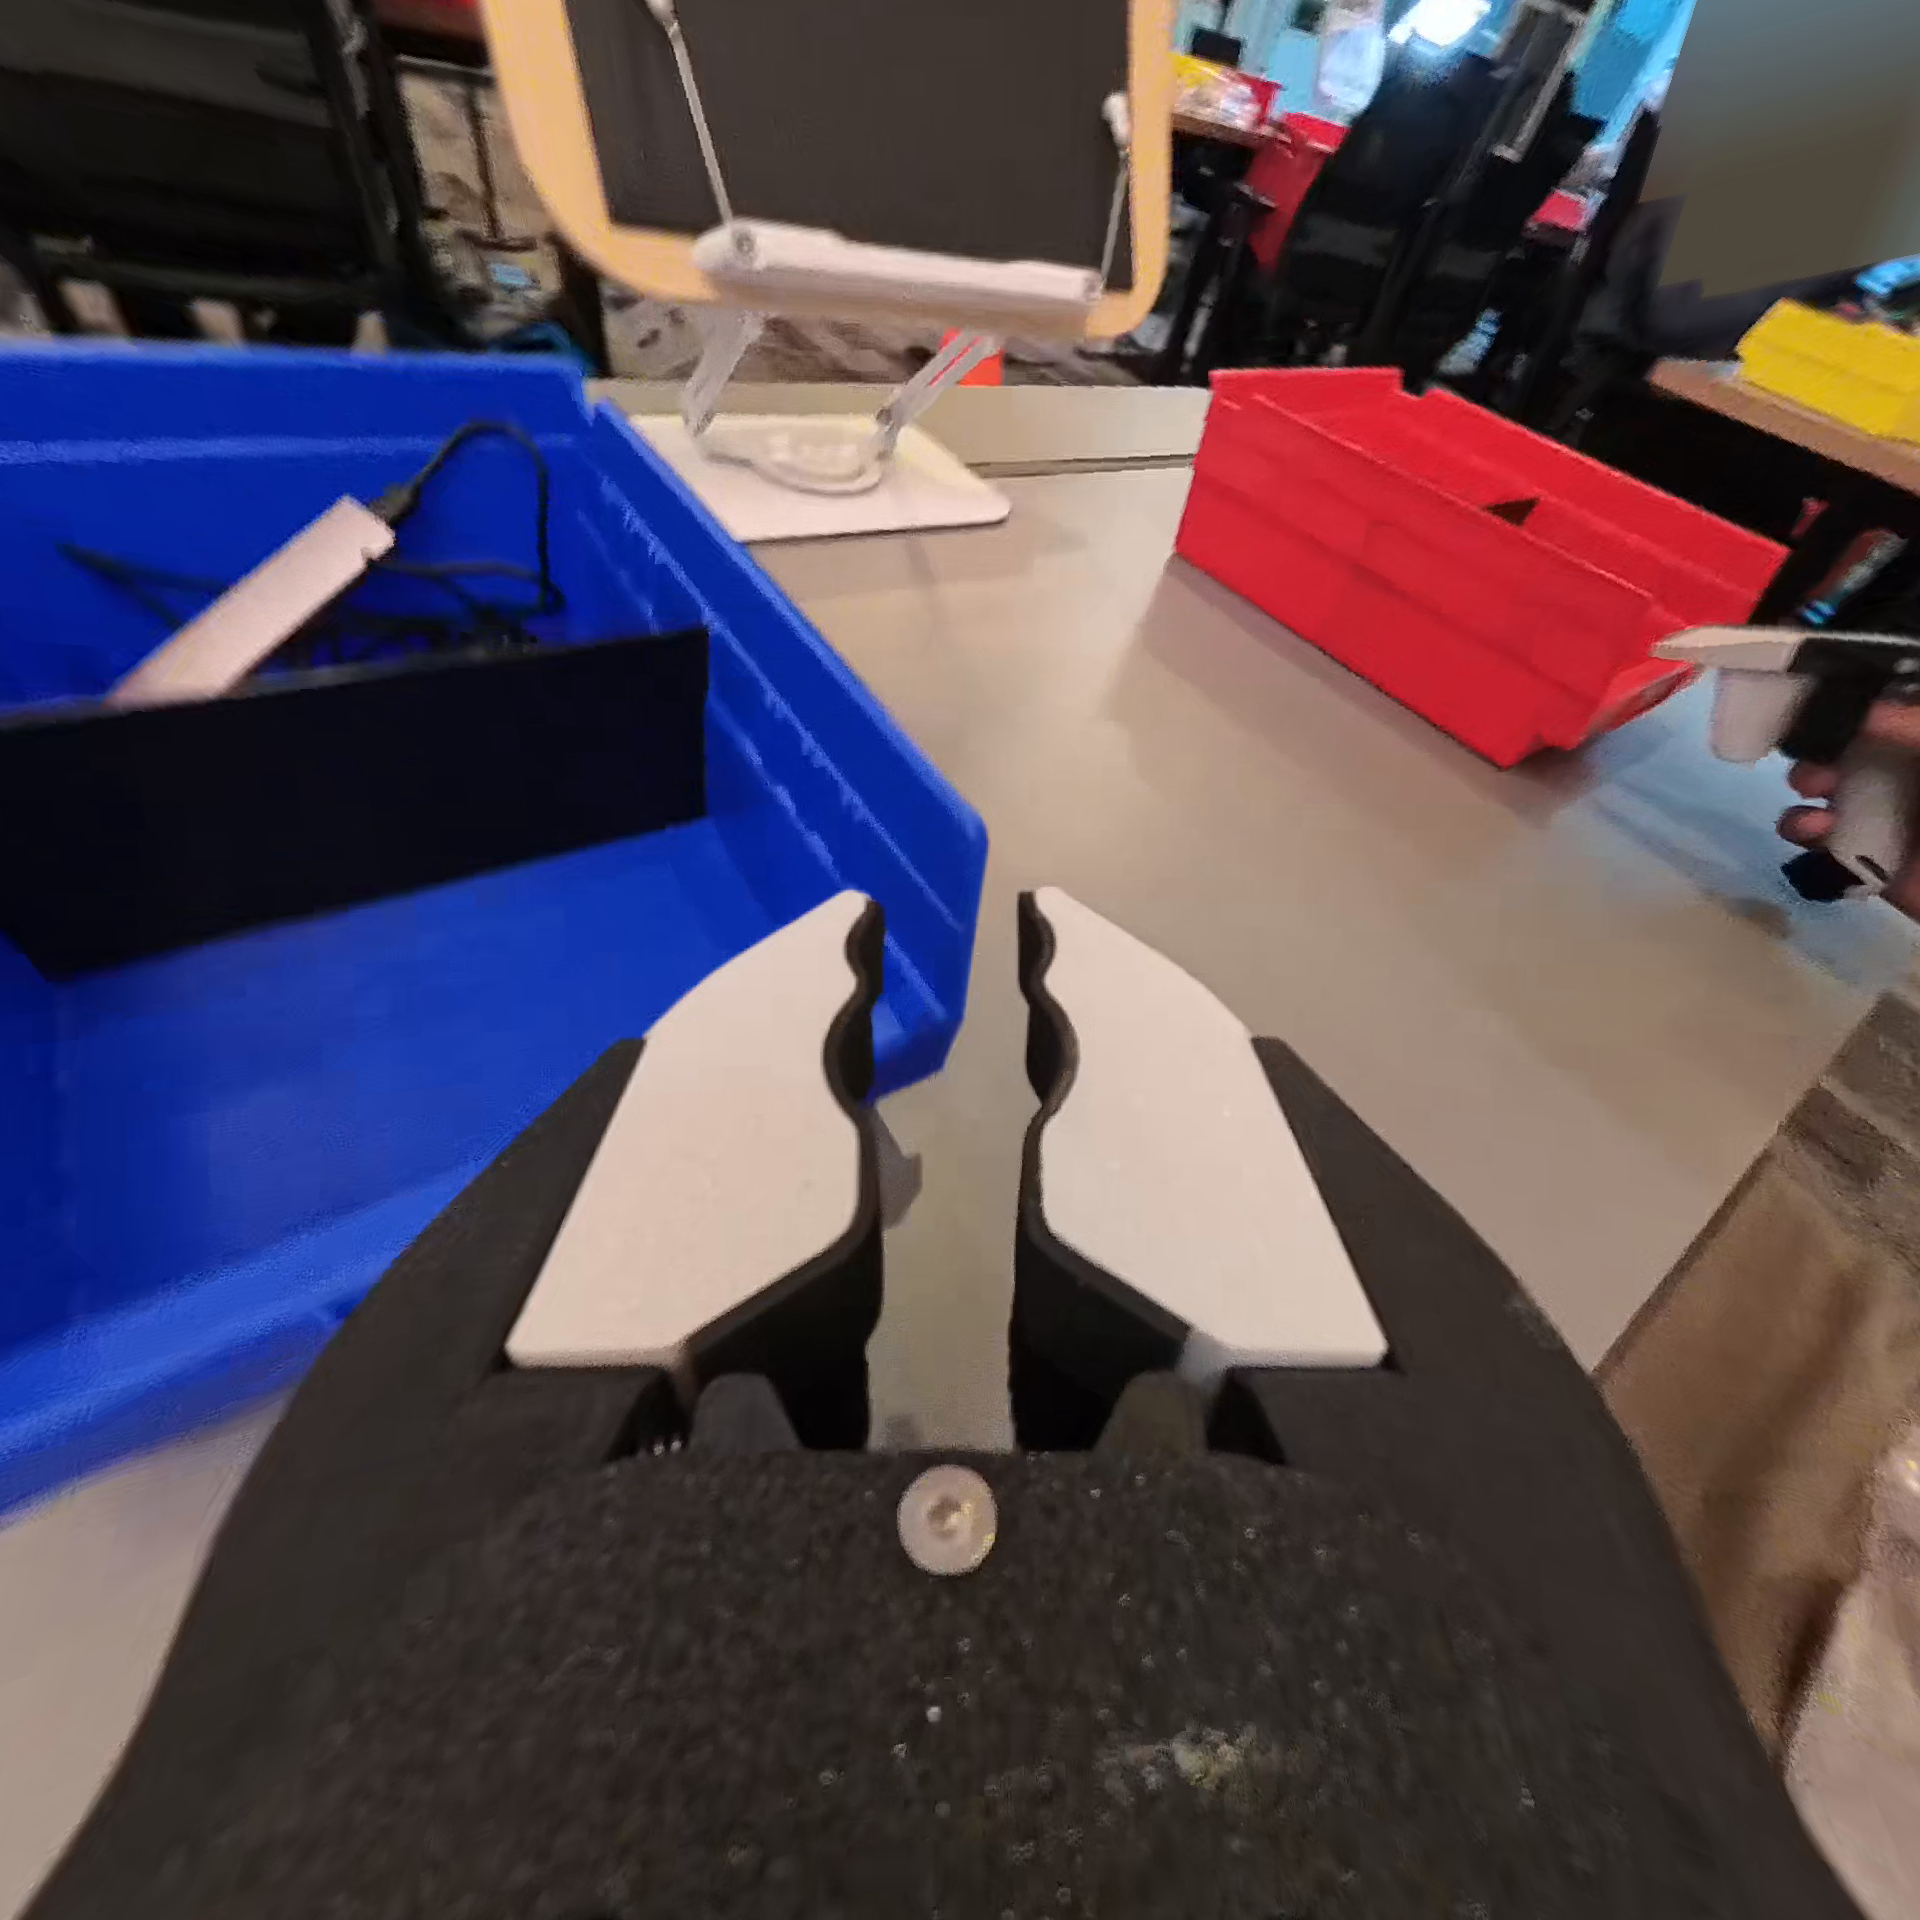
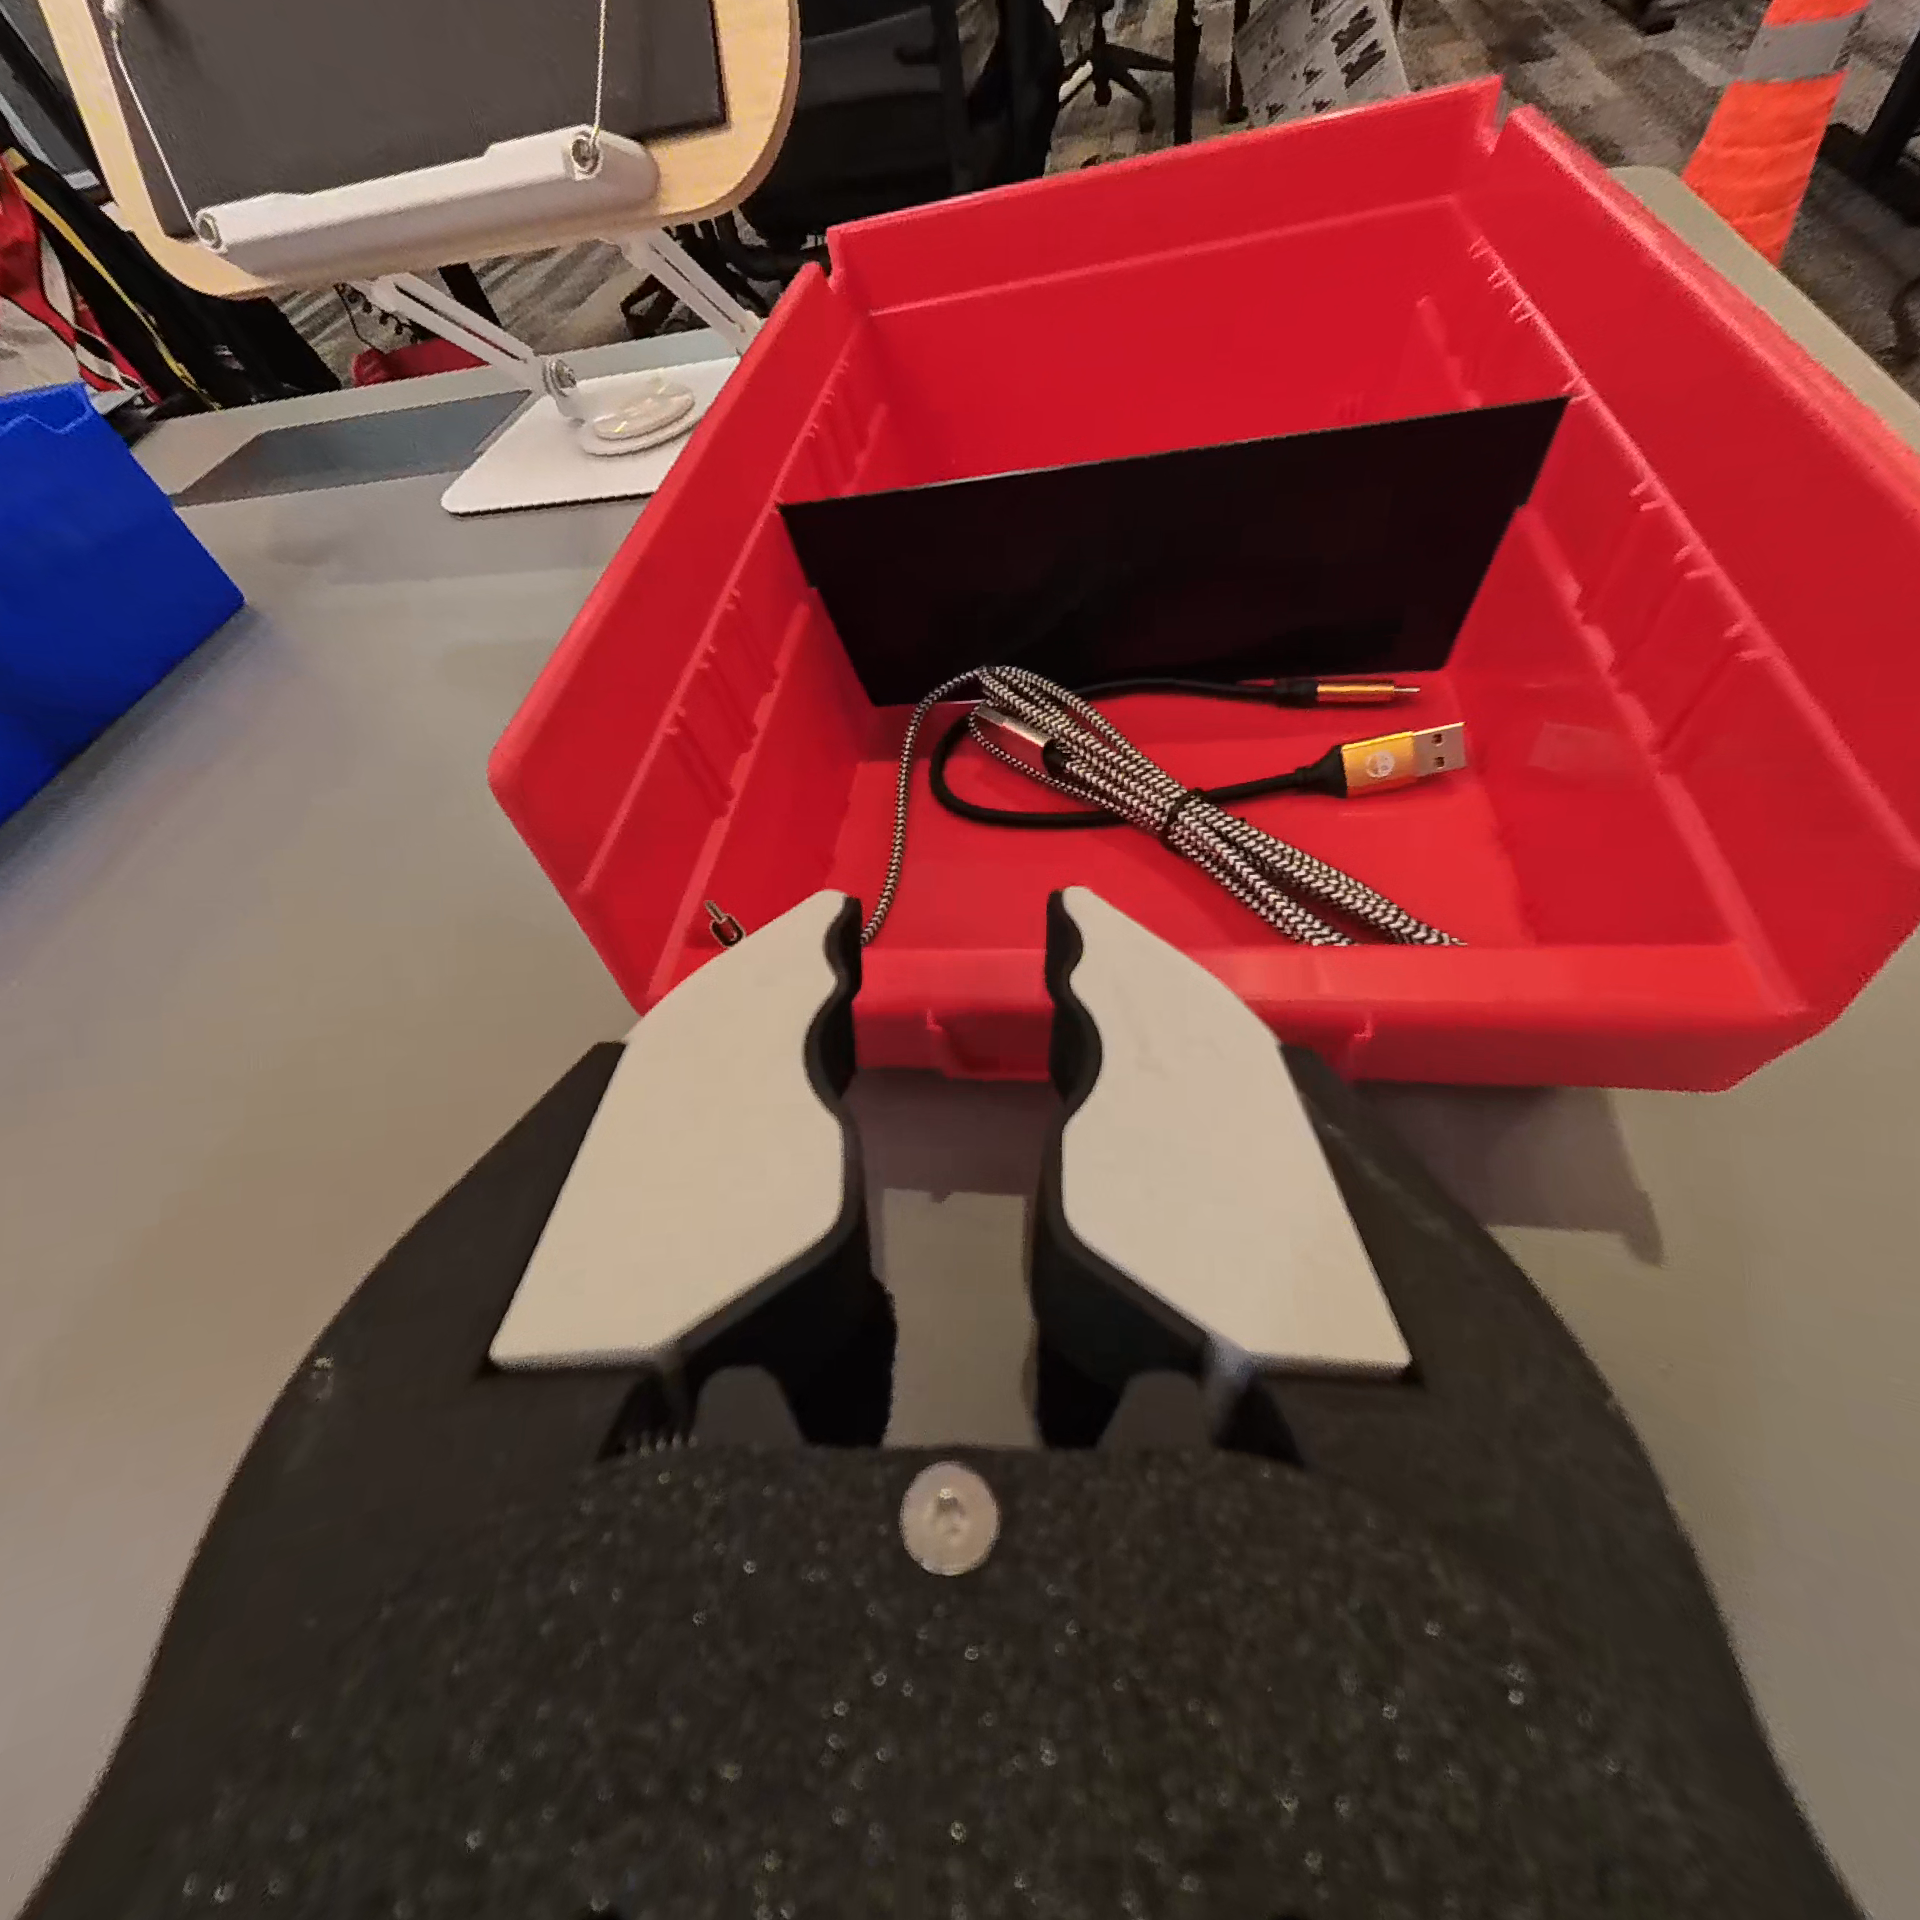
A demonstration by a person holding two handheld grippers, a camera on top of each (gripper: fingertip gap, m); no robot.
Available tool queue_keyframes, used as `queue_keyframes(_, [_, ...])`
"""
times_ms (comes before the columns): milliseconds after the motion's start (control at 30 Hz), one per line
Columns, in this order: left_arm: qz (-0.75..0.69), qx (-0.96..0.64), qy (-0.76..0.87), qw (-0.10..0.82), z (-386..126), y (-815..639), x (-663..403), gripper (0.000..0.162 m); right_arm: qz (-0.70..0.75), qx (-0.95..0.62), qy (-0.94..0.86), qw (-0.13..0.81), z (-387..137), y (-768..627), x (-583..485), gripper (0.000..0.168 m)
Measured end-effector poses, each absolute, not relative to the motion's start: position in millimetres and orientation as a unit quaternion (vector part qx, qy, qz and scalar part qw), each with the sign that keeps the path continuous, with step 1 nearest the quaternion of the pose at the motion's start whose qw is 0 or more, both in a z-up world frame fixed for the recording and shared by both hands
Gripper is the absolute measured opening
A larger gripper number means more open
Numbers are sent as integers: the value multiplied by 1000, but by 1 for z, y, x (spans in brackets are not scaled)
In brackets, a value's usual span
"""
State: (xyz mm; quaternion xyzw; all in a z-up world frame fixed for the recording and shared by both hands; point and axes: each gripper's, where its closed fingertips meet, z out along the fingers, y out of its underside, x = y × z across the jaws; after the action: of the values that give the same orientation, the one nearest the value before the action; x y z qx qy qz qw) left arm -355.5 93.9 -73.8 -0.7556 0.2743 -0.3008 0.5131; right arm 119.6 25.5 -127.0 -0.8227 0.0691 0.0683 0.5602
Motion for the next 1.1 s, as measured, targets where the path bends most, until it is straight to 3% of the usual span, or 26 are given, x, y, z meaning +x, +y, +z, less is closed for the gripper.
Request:
queue_keyframes(200, [-180, -772, 441, 421, -56, 187, -374, 34, 112, -817, 79, 560, -126, 26, 115, 33])
queue_keyframes(400, [-84, -798, 517, 296, -100, 310, -380, 31, 86, -820, 75, 561, -124, 22, 117, 31])
queue_keyframes(567, [32, -765, 589, 260, -138, 372, -381, 33, 67, -824, 74, 558, -126, 16, 120, 31])
queue_keyframes(800, [77, -724, 649, 218, -154, 374, -373, 31, 75, -820, 103, 557, -129, 4, 135, 30])
queue_keyframes(900, [86, -716, 671, 171, -163, 367, -376, 42, 100, -817, 114, 556, -131, 4, 135, 30])
queue_keyframes(1100, [89, -712, 676, 167, -168, 375, -362, 27, 132, -817, 109, 550, -132, 9, 125, 30])
